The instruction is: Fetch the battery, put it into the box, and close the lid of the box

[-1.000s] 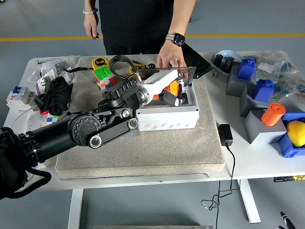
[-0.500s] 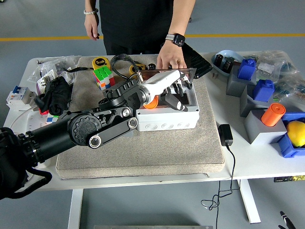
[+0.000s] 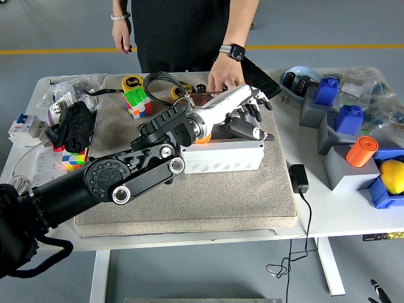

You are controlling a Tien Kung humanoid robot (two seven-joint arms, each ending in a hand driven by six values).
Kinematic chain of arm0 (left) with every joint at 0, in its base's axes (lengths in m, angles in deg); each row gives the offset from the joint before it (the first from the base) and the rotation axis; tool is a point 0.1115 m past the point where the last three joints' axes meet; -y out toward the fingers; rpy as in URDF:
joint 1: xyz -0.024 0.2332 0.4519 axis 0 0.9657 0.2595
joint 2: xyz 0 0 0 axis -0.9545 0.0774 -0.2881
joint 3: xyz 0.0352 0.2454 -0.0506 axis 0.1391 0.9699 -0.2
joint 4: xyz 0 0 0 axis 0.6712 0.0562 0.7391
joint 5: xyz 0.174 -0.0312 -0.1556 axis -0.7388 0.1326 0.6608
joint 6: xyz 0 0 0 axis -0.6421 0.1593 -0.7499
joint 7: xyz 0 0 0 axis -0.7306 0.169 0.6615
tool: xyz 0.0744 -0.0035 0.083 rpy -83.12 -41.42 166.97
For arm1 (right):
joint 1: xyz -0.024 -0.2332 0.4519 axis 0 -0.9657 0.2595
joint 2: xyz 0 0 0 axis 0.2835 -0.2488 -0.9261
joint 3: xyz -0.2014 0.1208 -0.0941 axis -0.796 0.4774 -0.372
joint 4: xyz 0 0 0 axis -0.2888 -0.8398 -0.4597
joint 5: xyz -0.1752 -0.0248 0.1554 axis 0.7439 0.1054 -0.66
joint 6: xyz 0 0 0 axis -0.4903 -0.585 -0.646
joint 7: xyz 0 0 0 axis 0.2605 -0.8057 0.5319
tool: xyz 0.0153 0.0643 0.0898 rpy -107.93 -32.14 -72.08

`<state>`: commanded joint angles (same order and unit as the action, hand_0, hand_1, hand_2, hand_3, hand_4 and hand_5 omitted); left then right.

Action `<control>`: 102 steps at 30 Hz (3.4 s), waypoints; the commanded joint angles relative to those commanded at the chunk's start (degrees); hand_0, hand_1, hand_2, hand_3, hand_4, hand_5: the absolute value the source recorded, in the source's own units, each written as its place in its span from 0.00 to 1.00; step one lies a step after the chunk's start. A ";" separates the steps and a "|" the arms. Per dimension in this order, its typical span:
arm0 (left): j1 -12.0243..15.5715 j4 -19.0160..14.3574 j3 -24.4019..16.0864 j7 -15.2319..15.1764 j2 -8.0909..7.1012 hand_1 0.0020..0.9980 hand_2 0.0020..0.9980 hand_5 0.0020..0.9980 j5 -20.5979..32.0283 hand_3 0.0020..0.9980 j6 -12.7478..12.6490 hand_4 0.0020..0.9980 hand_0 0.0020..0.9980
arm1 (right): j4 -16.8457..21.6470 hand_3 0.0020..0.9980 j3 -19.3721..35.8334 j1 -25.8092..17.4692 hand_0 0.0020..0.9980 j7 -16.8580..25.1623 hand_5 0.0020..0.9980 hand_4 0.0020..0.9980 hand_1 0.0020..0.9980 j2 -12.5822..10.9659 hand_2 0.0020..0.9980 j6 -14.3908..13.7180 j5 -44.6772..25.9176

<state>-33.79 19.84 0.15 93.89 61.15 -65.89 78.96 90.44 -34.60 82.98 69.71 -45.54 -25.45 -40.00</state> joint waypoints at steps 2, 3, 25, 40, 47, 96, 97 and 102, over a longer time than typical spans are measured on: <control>2.26 -2.54 -2.54 -0.53 -1.87 0.55 0.48 0.26 0.20 0.55 -0.28 1.00 0.39 | 0.00 0.60 0.30 -0.09 0.73 0.02 0.62 1.00 0.66 0.06 0.65 0.01 0.19; 3.17 -3.53 -3.55 -0.69 -2.61 0.53 0.52 0.14 0.13 0.55 -0.41 0.90 0.38 | 0.01 0.60 0.45 -0.13 0.73 0.04 0.62 1.00 0.66 0.07 0.65 0.01 0.27; 17.09 -11.20 -11.53 1.32 -14.59 0.54 0.54 0.11 -3.13 0.55 0.44 0.88 0.38 | 0.12 0.60 2.07 -0.42 0.73 0.19 0.62 1.00 0.66 0.37 0.65 0.22 1.08; 14.77 -9.52 -7.80 2.28 -11.84 0.53 0.54 0.11 -2.17 0.55 1.58 0.88 0.38 | 0.18 0.60 1.00 -0.17 0.73 -0.02 0.62 1.00 0.66 0.12 0.65 0.10 0.88; 12.48 -7.93 -5.50 1.38 -8.07 0.53 0.54 0.11 -0.18 0.55 0.84 0.87 0.38 | 0.17 0.60 0.73 -0.31 0.73 -0.05 0.62 1.00 0.66 0.13 0.65 0.18 0.67; 4.12 1.80 -7.81 0.45 -4.22 0.81 0.78 0.50 -5.14 0.79 0.78 1.00 0.83 | 0.38 0.60 1.60 -0.26 0.73 0.41 0.61 1.00 0.66 0.21 0.65 -0.10 0.72; 4.28 1.68 -7.70 0.43 -4.35 0.81 0.78 0.50 -4.75 0.79 0.62 1.00 0.83 | 0.38 0.60 1.59 -0.25 0.73 0.38 0.61 1.00 0.66 0.21 0.65 -0.08 0.70; 5.24 0.20 -7.87 1.48 -4.99 0.59 0.61 0.50 -4.29 0.68 1.34 1.00 0.63 | 0.43 0.60 1.91 -0.31 0.73 0.41 0.61 1.00 0.66 0.23 0.65 -0.08 0.90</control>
<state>-28.54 20.04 -7.72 95.37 56.16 -70.18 80.30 90.87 -32.69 82.67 70.12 -45.31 -25.53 -39.10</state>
